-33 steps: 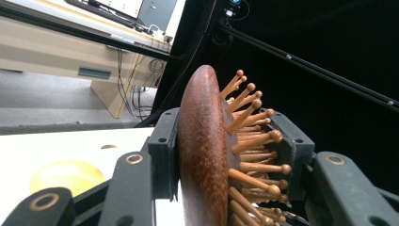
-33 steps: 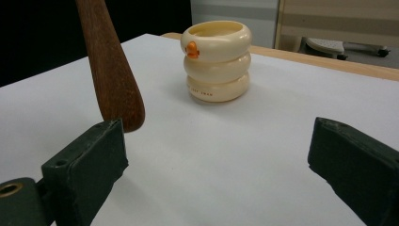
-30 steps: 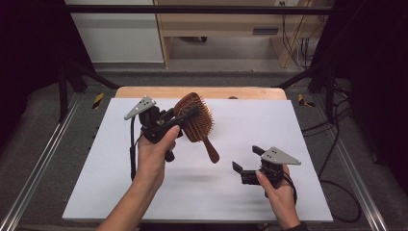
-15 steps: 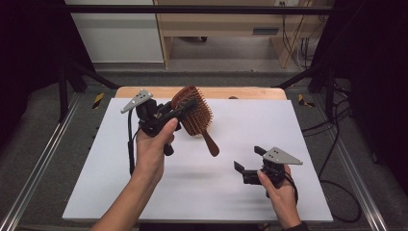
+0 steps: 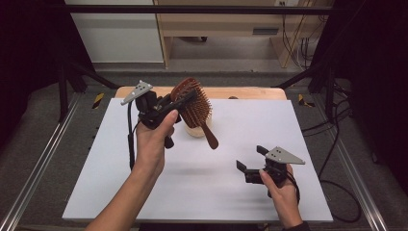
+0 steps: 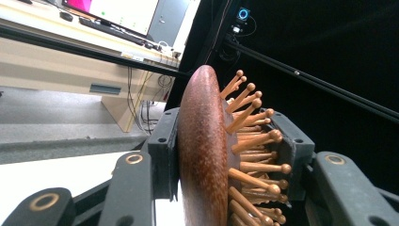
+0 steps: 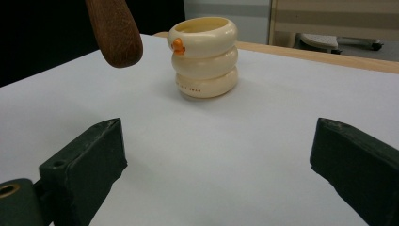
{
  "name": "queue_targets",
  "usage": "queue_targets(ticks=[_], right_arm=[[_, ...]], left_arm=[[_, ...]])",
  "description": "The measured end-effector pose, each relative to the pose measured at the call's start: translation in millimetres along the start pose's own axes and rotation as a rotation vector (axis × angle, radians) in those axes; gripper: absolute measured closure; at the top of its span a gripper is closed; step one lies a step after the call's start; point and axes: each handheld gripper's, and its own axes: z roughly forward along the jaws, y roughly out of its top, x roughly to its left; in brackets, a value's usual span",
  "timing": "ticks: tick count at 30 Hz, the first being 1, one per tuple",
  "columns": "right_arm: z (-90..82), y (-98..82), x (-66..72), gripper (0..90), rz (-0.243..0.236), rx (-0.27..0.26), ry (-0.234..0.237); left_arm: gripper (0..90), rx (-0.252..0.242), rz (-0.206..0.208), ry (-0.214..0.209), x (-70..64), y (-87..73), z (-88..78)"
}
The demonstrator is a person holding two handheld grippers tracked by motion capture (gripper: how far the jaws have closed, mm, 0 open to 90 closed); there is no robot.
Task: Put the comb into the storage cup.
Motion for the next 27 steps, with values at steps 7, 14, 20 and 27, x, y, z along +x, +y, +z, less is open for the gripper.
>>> queue_targets(ticks=[7, 14, 20, 27], right_arm=[[0.0, -0.3, -1.4, 4.5, 0.006, -0.005, -0.001], [-0.9, 0.2, -2.3, 4.4, 0.007, -0.01, -0.004], [-1.0, 0.0, -3.6, 4.3, 0.012, -0.012, -0.002], [-1.4, 0.0, -4.5, 4.3, 0.016, -0.011, 0.0]], left_arm=[[51.6, -0.009, 0.003, 0.013, 3.3, 5.8, 2.3], [51.5, -0.022, 0.003, 0.024, 6.4, 11.6, 5.2], [51.5, -0.028, 0.014, 0.038, 8.1, 18.2, 7.2], [51.5, -0.032, 0.017, 0.05, 12.5, 22.7, 10.0]])
